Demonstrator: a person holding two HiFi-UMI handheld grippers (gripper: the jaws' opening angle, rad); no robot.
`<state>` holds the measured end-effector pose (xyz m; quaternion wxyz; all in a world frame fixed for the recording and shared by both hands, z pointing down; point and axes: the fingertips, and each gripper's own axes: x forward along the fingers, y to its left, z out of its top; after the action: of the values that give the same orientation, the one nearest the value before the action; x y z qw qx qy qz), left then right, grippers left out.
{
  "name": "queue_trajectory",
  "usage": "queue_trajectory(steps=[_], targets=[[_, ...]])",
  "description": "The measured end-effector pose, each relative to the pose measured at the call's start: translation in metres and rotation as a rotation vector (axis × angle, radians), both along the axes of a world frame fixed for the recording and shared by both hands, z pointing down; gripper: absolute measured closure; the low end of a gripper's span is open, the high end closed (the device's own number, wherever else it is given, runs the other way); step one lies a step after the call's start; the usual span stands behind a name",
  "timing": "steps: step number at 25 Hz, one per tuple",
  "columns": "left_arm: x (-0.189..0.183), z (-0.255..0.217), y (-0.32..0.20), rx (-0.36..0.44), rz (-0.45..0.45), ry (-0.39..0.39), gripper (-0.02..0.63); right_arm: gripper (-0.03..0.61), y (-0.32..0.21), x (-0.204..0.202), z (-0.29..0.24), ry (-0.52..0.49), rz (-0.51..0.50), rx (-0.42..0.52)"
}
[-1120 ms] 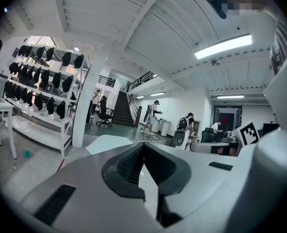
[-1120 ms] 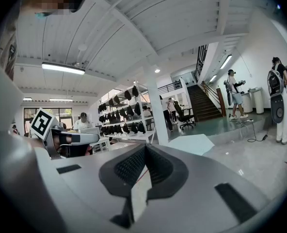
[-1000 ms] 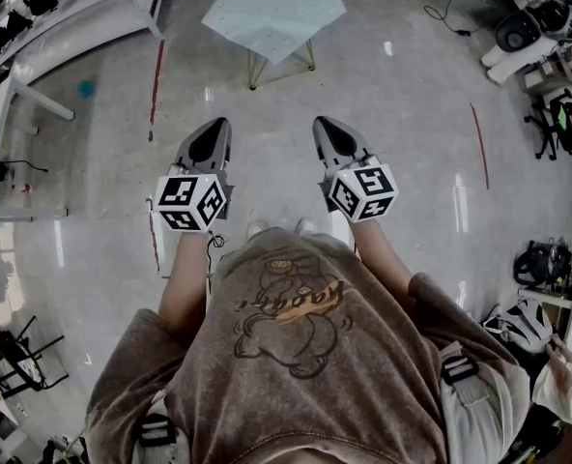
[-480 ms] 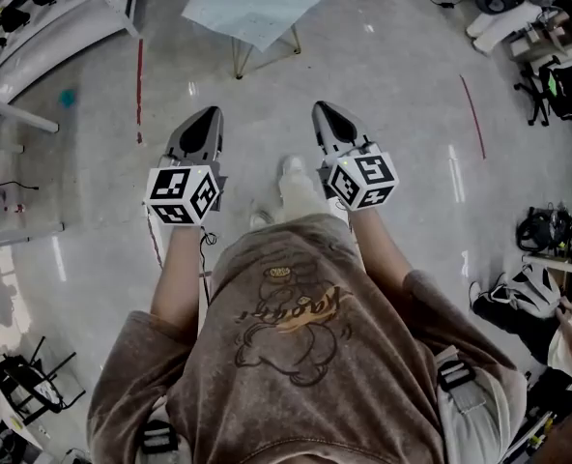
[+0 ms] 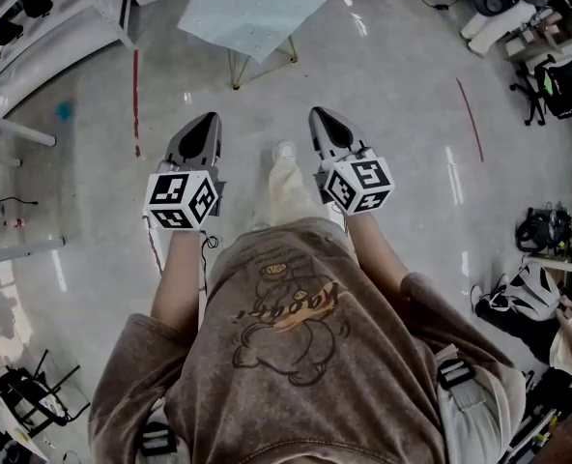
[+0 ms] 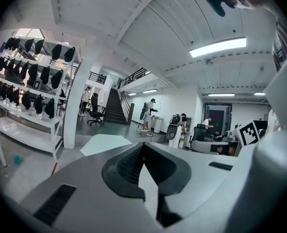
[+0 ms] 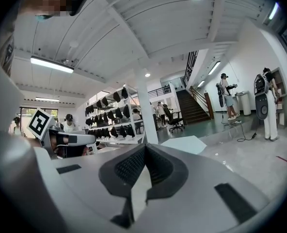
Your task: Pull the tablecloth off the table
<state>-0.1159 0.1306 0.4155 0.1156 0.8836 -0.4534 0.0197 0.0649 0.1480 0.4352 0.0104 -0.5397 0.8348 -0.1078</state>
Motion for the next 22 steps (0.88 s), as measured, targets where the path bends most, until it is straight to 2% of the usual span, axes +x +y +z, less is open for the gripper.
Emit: queue_trajectory(steps=[9, 22], targets=[[-0.005, 0.002, -0.053, -0.015, -0.024, 0.025, 0.595, 0.572, -0.057, -0.005, 0.004, 0.003, -0.031, -0.015], [0.011, 0.000, -0.165, -0.033, -0.047, 0.025, 0.595, 0.572, -0.177, 0.006, 0.008, 0.000, -0.079, -0.037]])
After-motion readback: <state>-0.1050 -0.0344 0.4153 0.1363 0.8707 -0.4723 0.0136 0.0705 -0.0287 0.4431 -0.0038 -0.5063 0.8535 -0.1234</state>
